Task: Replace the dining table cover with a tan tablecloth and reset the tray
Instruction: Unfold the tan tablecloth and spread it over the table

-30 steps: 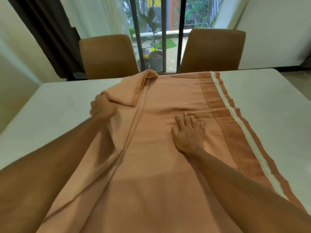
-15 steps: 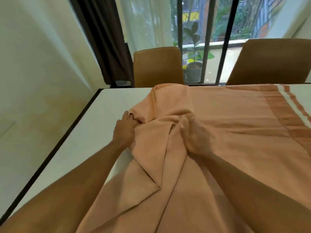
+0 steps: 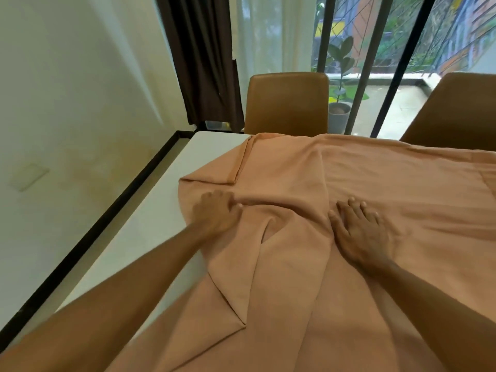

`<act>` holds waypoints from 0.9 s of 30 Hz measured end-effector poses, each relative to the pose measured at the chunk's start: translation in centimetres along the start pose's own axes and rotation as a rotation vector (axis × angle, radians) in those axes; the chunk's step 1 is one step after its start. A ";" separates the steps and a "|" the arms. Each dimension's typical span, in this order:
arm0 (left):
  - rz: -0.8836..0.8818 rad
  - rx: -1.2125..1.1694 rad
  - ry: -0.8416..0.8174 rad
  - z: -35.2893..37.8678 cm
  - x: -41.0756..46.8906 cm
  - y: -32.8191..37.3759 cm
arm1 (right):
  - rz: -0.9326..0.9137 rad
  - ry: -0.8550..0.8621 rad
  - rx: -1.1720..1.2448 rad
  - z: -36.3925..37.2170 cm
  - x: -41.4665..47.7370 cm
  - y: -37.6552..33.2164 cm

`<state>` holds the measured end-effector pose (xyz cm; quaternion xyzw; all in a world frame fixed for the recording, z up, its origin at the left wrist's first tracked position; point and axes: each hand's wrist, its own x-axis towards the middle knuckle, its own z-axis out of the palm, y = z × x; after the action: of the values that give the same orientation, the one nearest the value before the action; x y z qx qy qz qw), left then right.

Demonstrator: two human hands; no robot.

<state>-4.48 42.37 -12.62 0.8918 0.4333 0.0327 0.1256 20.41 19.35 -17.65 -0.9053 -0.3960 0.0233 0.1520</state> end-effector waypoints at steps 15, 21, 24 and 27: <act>-0.241 0.188 -0.078 -0.5 7.0 -7.5 | -0.025 0.042 0.001 1.0 0.5 0.7; 0.010 0.094 0.131 -0.6 0.7 2.8 | -0.050 0.052 -0.023 0.3 0.0 0.3; -0.160 0.015 -0.140 1.6 -2.4 6.4 | -0.056 0.044 -0.092 0.2 -0.2 0.1; -0.223 0.082 -0.200 2.3 -3.1 6.5 | 0.011 0.059 -0.074 -0.7 -0.5 -2.3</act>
<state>-1.05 35.60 -13.03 0.8414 0.5159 -0.0879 0.1346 18.57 20.28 -16.36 -0.9127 -0.3870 -0.0173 0.1301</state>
